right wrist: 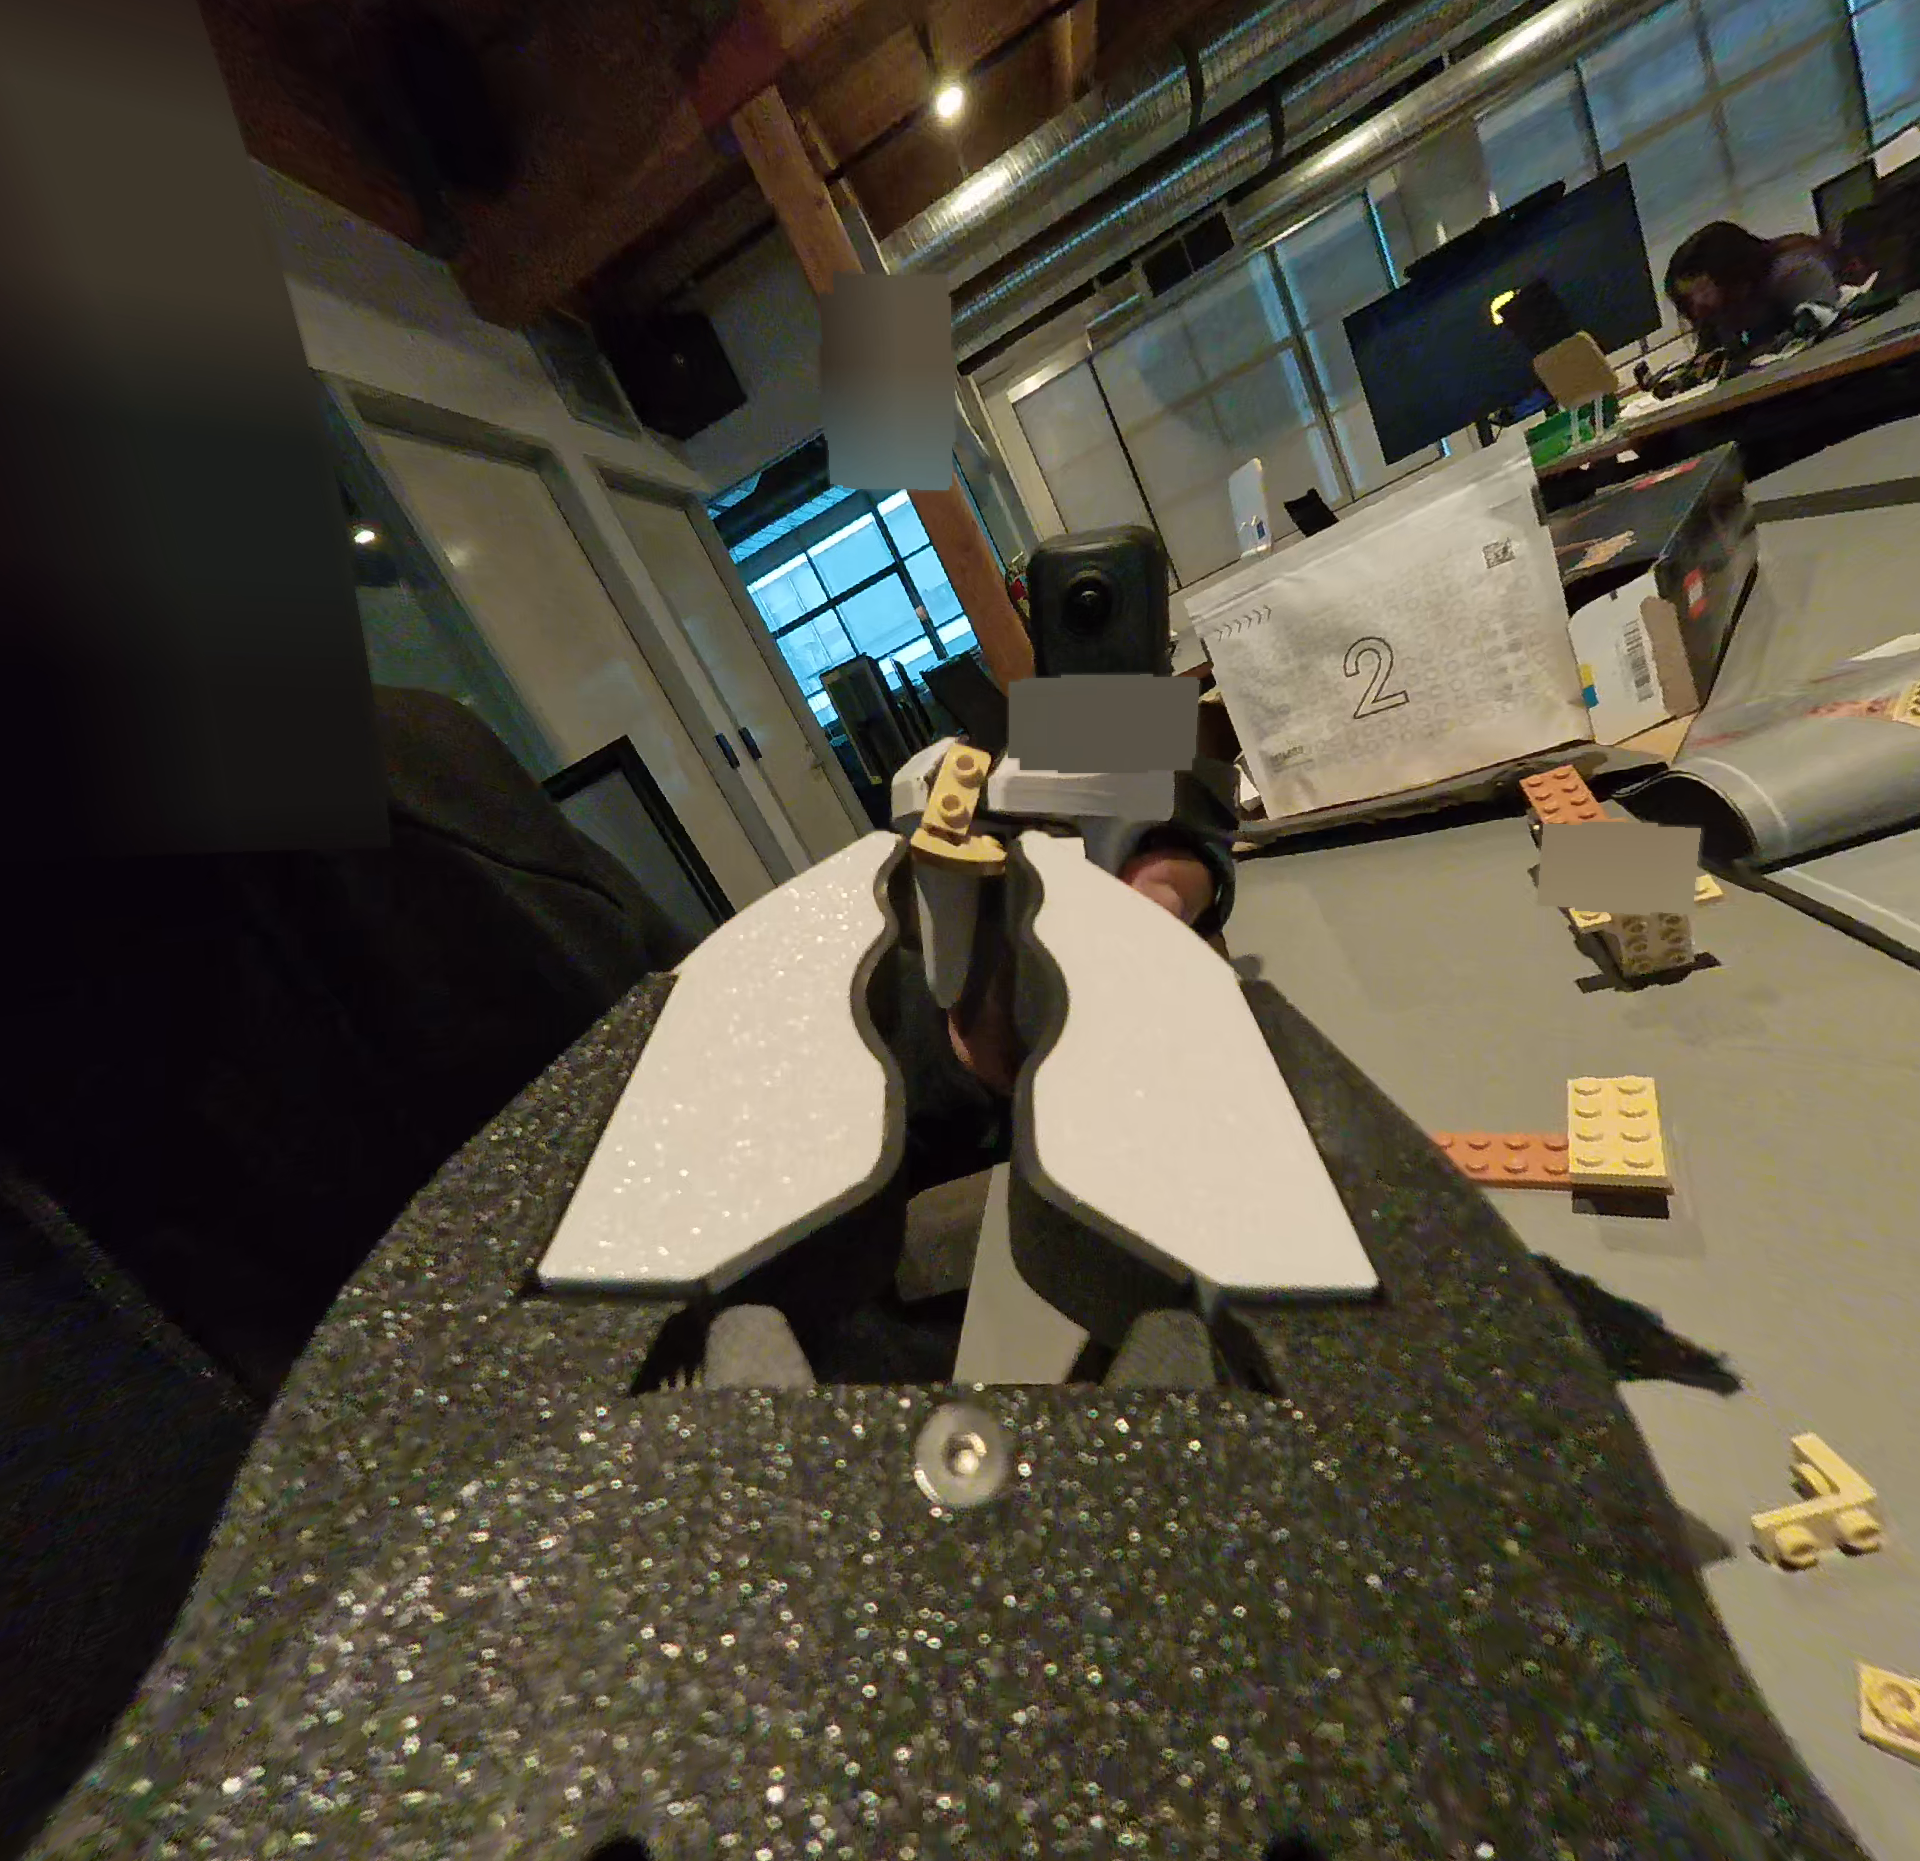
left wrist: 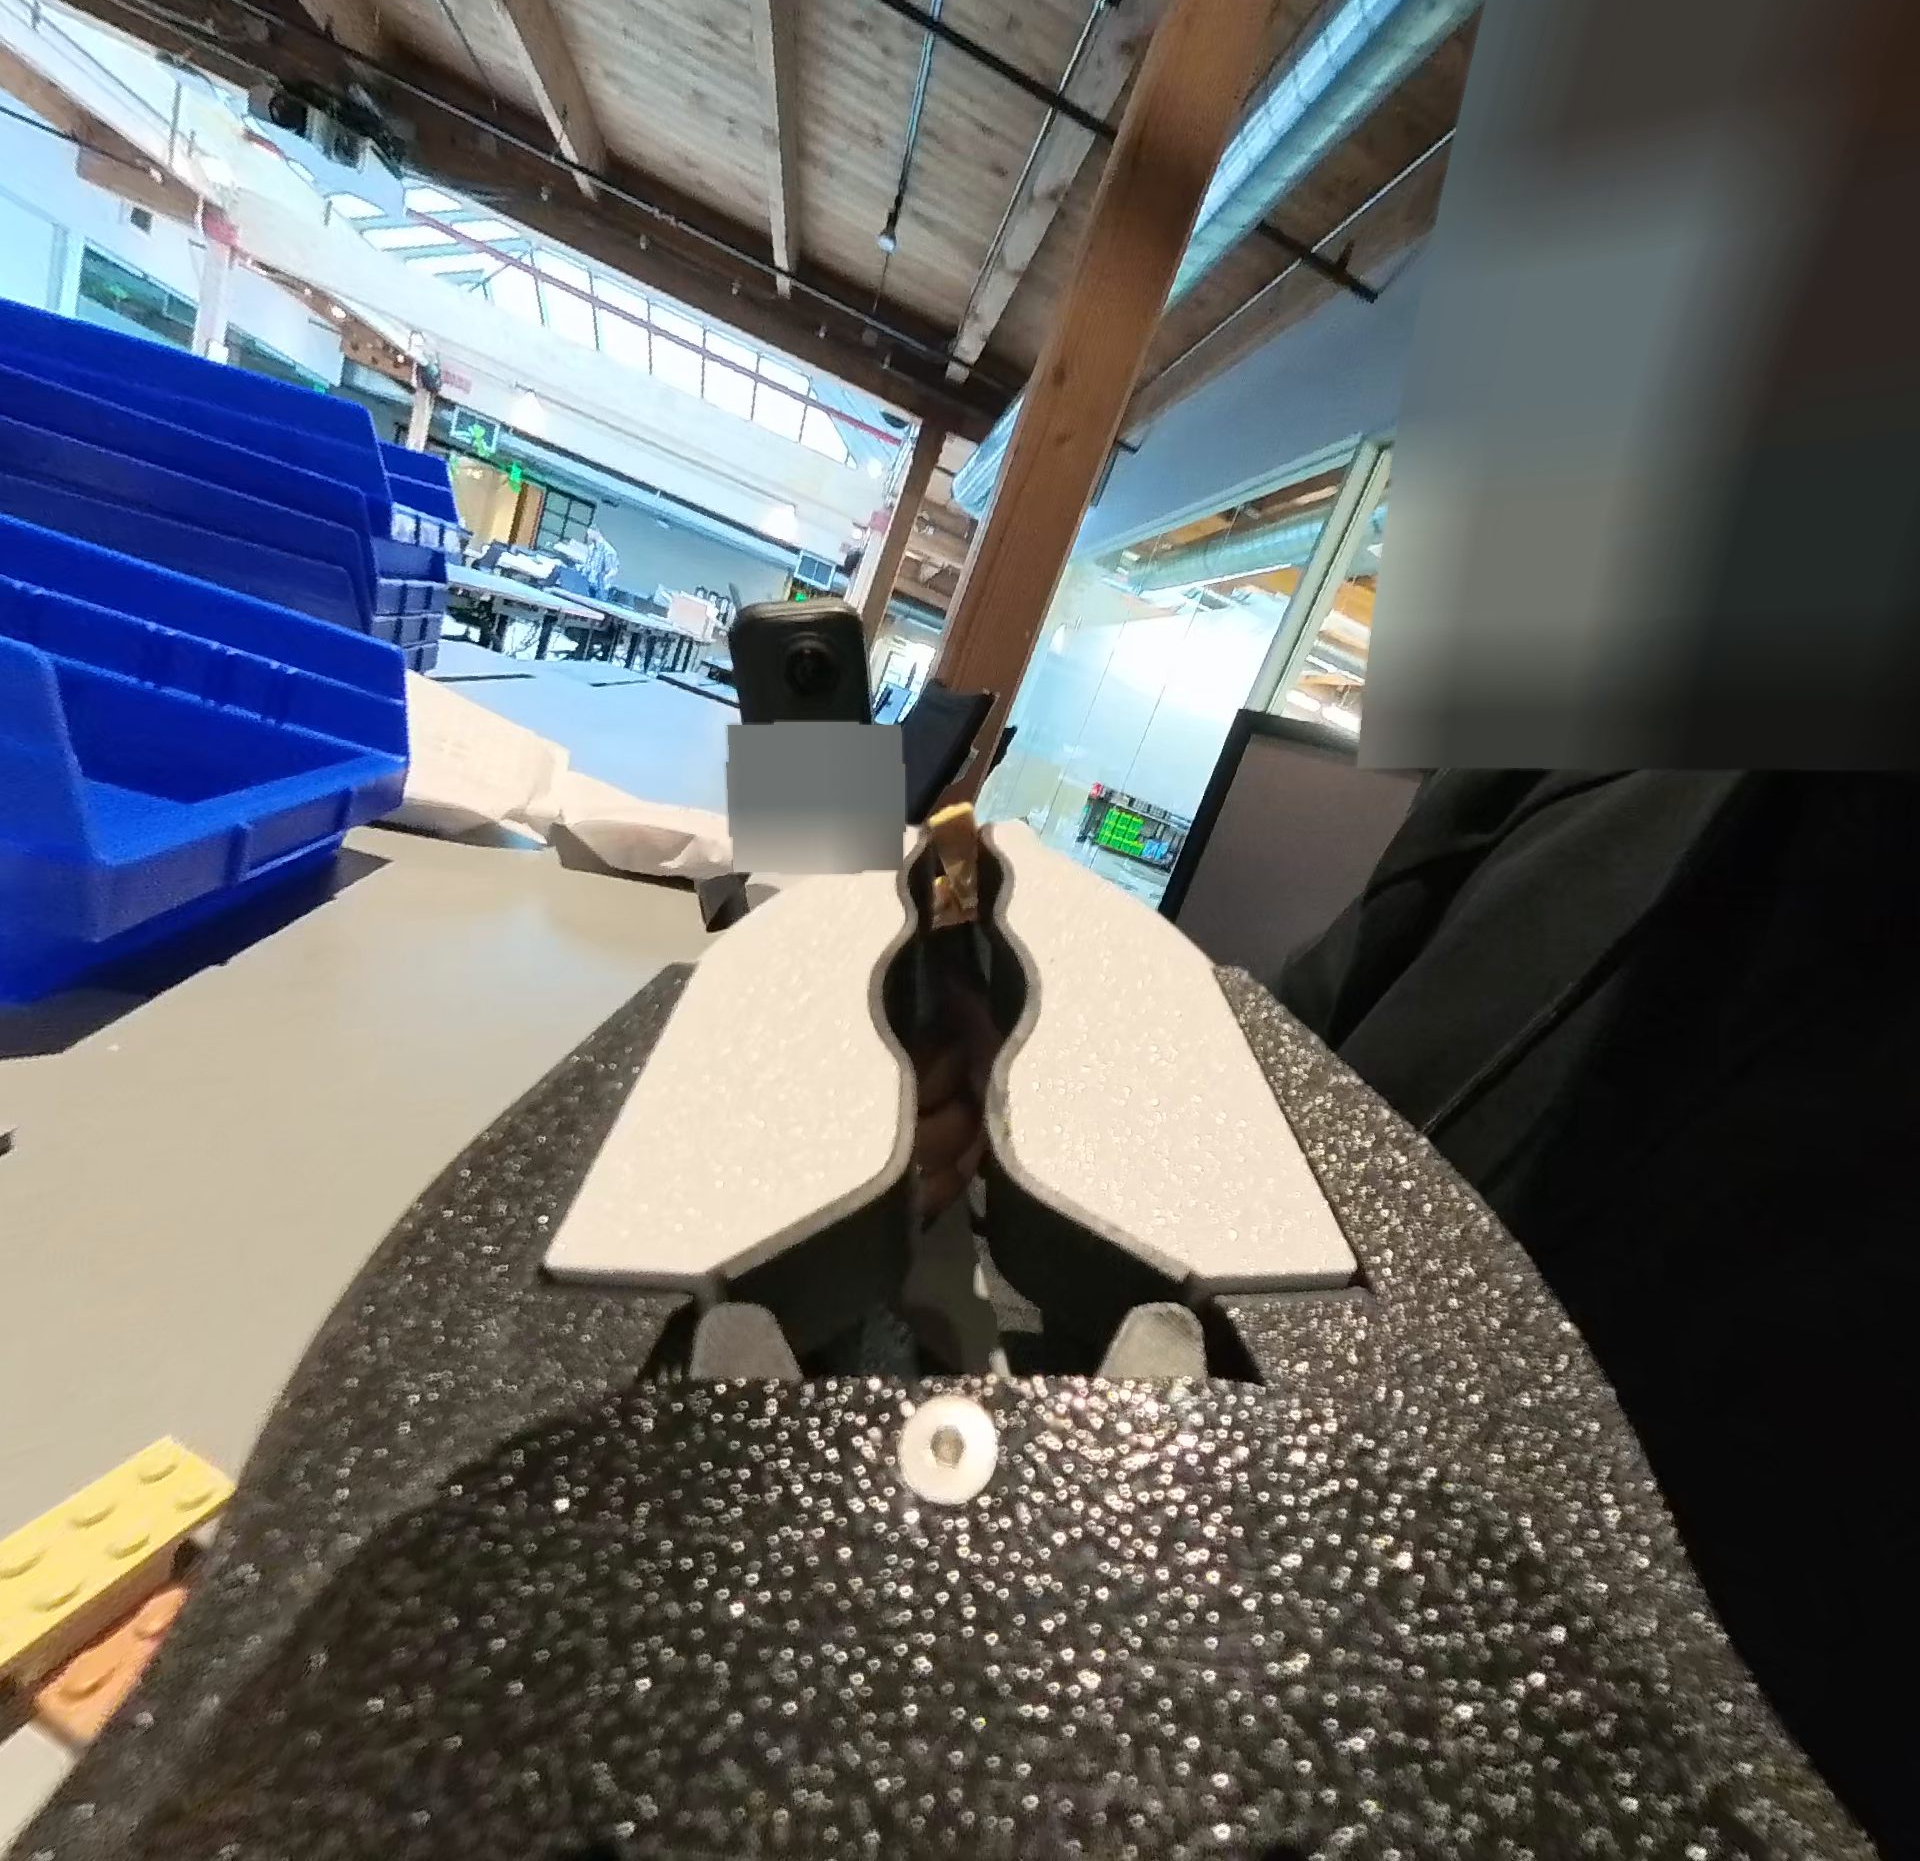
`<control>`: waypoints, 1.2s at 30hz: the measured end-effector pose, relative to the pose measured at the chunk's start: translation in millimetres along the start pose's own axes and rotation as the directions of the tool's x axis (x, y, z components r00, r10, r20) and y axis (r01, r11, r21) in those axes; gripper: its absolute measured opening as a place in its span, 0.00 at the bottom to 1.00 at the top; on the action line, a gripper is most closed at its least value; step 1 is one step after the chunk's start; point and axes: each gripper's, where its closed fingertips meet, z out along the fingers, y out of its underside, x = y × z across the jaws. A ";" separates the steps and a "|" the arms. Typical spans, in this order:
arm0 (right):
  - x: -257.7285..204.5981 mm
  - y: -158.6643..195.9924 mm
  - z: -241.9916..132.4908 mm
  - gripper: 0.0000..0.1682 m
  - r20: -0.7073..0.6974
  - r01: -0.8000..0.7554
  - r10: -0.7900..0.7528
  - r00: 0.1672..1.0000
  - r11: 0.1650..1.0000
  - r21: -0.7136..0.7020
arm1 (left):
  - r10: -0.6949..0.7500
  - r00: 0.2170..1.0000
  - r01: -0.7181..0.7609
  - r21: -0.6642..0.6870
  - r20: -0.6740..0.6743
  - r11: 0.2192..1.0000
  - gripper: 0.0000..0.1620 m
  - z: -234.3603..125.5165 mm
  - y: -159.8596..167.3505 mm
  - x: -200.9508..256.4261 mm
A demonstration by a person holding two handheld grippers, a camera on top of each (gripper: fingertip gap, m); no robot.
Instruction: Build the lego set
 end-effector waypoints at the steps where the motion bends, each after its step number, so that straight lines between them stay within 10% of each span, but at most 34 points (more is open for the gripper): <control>1: -0.7 -0.3 0.1 0.10 0.002 0.005 -0.005 1.000 1.000 0.003 | 0.000 1.000 0.000 0.002 -0.002 1.000 0.04 0.3 -0.4 0.7; 36: -41.0 -17.3 -5.5 0.10 0.056 0.260 -0.268 0.962 0.957 0.127 | 0.149 0.985 -0.159 -0.128 -0.085 0.979 0.04 25.7 -9.6 35.1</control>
